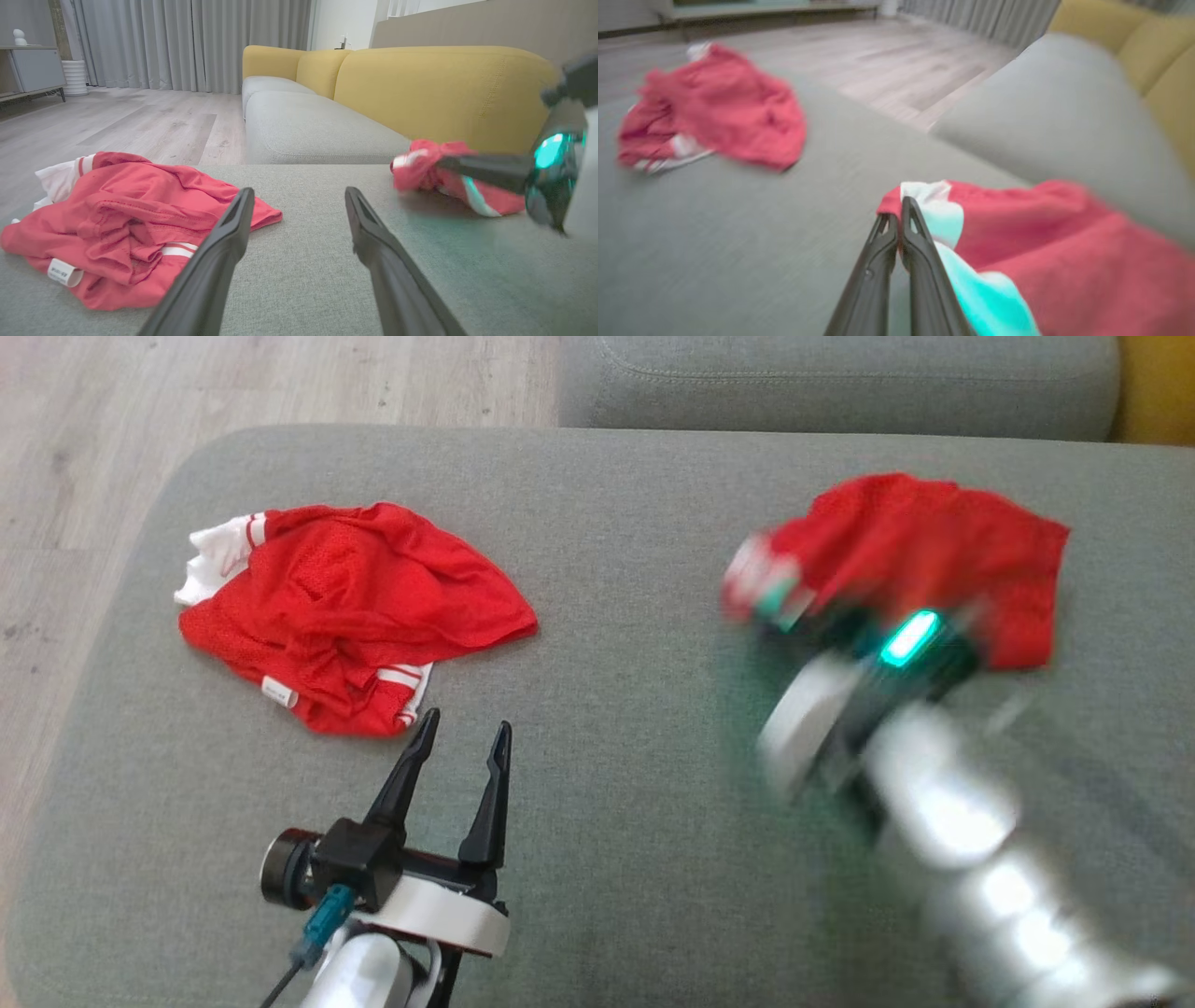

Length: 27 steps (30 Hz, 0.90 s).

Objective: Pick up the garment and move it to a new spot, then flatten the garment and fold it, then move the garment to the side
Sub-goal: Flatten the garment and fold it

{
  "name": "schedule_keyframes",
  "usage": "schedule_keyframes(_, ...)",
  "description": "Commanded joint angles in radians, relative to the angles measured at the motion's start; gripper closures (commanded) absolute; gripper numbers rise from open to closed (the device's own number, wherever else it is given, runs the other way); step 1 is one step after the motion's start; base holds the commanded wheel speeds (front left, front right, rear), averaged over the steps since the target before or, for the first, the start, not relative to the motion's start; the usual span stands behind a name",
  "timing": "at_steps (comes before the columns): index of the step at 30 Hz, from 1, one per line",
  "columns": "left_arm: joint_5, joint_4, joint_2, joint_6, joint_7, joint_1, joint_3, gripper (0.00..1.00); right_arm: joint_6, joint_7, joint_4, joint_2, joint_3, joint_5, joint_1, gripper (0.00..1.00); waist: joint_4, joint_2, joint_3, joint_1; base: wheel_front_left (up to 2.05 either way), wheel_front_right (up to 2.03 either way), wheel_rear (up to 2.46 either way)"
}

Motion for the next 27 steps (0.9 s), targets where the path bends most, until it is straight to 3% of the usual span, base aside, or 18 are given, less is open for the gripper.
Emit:
schedule_keyframes(1, 0.009, -0.027, 0.004, -0.005, -0.012, -0.029, 0.038, 0.00, 0.007, 0.008, -0.056, 0.025, 0.076, 0.031, 0.029, 1.00, -0.003, 0.0000, 0.002, 0.0000, 0.00, 0.00, 0.00)
schedule_keyframes(8, 0.011, -0.016, -0.002, -0.013, -0.012, -0.045, 0.028, 0.00, 0.007, 0.035, -0.132, 0.047, 0.291, 0.126, 0.152, 1.00, -0.014, 0.0000, 0.004, 0.0000, 0.00, 0.00, 0.00)
schedule_keyframes(10, 0.010, -0.011, -0.003, -0.013, -0.012, -0.045, 0.027, 0.00, 0.007, 0.034, -0.152, 0.048, 0.310, 0.151, 0.163, 0.00, -0.020, 0.0000, 0.002, 0.0000, 0.00, 0.00, 0.00)
schedule_keyframes(15, 0.008, -0.007, -0.005, -0.013, -0.012, -0.037, 0.028, 0.00, 0.007, 0.016, -0.183, 0.048, 0.282, 0.180, 0.168, 0.00, -0.040, 0.0000, -0.006, 0.0000, 0.00, 0.00, 0.00)
schedule_keyframes(18, 0.008, -0.010, -0.004, -0.011, -0.012, -0.030, 0.034, 0.00, 0.007, -0.012, -0.209, 0.040, 0.206, 0.182, 0.180, 0.00, -0.061, 0.0000, -0.014, 0.0000, 0.00, 0.00, 0.00)
schedule_keyframes(22, 0.009, -0.020, -0.004, -0.009, -0.012, -0.022, 0.041, 0.00, 0.007, -0.052, -0.255, 0.011, 0.043, 0.157, 0.226, 0.00, -0.093, 0.0000, -0.025, 0.0000, 0.00, 0.00, 0.00)
schedule_keyframes(27, 0.012, -0.033, -0.006, -0.009, -0.012, -0.011, 0.047, 0.00, 0.007, -0.087, -0.308, 0.024, -0.247, 0.091, 0.335, 0.00, -0.131, 0.0000, -0.029, 0.0000, 0.00, 0.00, 0.00)
